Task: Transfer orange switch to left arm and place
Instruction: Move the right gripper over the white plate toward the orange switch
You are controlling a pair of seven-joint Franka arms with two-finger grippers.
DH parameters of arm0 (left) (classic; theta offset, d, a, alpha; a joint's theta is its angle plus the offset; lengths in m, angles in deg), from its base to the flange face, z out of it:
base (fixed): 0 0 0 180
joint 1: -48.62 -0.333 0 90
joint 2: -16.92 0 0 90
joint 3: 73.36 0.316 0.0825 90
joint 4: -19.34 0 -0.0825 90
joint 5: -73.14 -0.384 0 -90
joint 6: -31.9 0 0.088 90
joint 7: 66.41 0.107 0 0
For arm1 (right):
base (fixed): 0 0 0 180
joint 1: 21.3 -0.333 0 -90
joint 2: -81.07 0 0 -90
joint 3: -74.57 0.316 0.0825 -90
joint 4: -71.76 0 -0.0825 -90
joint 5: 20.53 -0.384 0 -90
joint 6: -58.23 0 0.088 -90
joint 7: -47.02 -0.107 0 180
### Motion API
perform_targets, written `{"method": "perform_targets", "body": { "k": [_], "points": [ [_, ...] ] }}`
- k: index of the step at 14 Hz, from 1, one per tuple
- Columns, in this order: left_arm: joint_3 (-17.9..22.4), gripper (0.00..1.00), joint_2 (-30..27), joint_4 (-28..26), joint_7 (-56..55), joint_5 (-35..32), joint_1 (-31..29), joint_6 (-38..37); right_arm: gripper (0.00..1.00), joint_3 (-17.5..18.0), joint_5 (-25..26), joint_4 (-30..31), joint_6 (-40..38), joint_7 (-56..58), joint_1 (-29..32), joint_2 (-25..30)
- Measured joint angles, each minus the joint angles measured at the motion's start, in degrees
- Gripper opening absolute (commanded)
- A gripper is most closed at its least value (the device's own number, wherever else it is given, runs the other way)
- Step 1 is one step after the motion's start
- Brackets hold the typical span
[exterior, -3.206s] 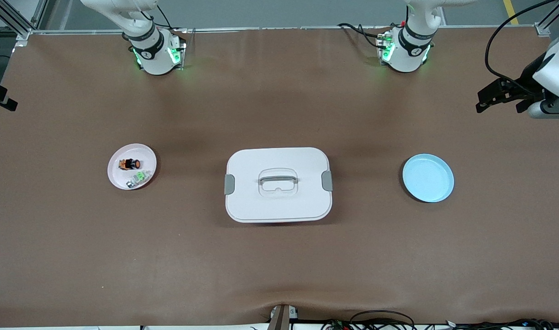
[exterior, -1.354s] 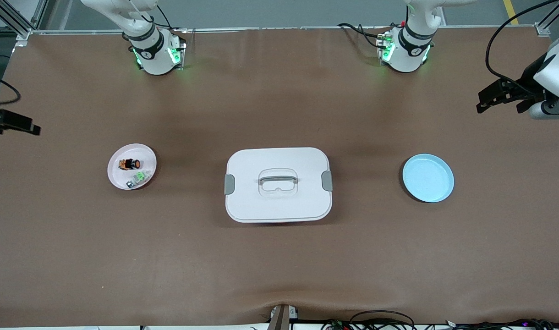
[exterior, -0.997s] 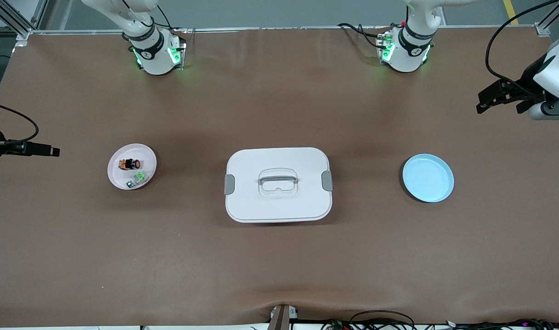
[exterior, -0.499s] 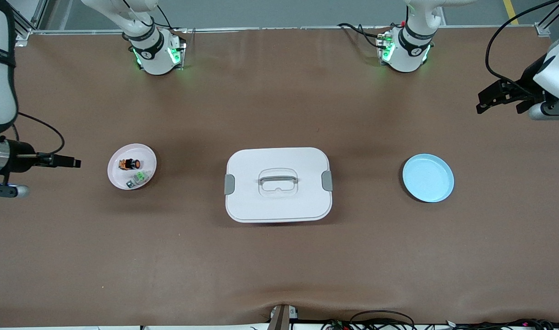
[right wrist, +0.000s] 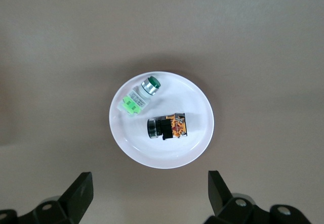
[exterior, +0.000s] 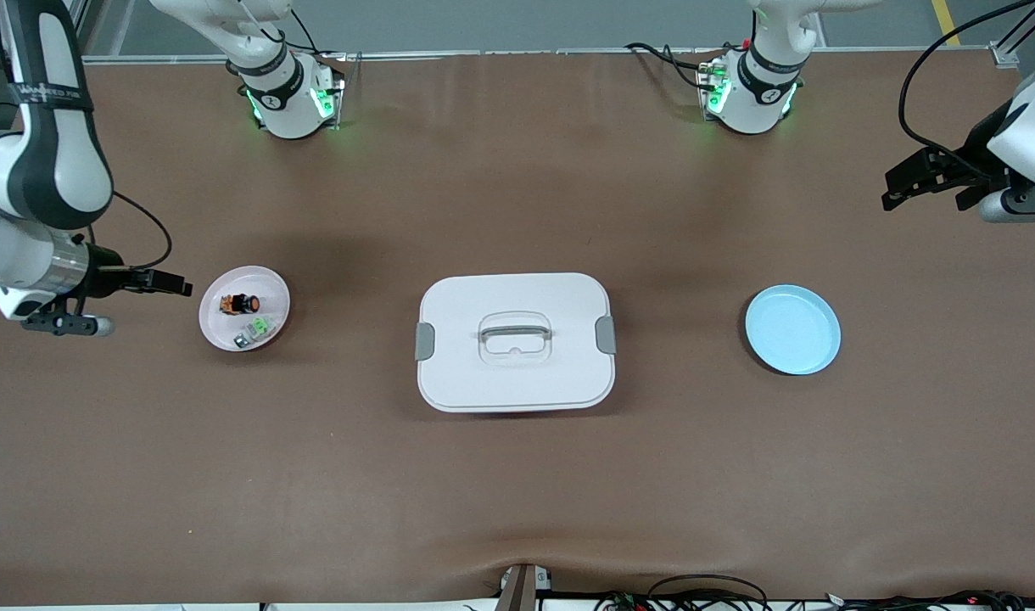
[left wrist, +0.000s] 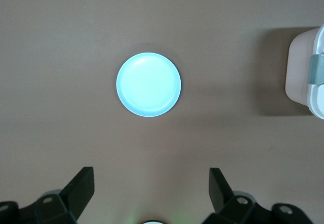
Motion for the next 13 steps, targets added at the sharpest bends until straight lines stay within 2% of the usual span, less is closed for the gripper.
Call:
{"method": "perform_targets", "body": {
  "k": [5,13],
  "points": [
    [-0.02,1.0,0.0,0.01,0.0,0.0,0.0,0.0,1.0,-0.06,-1.29,9.86,10.34,4.12,0.03,0.23],
    [-0.03,1.0,0.0,0.02,0.0,0.0,0.01,0.0,1.0,0.07,-1.81,14.29,18.92,5.16,-0.18,-2.06]
  ]
}}
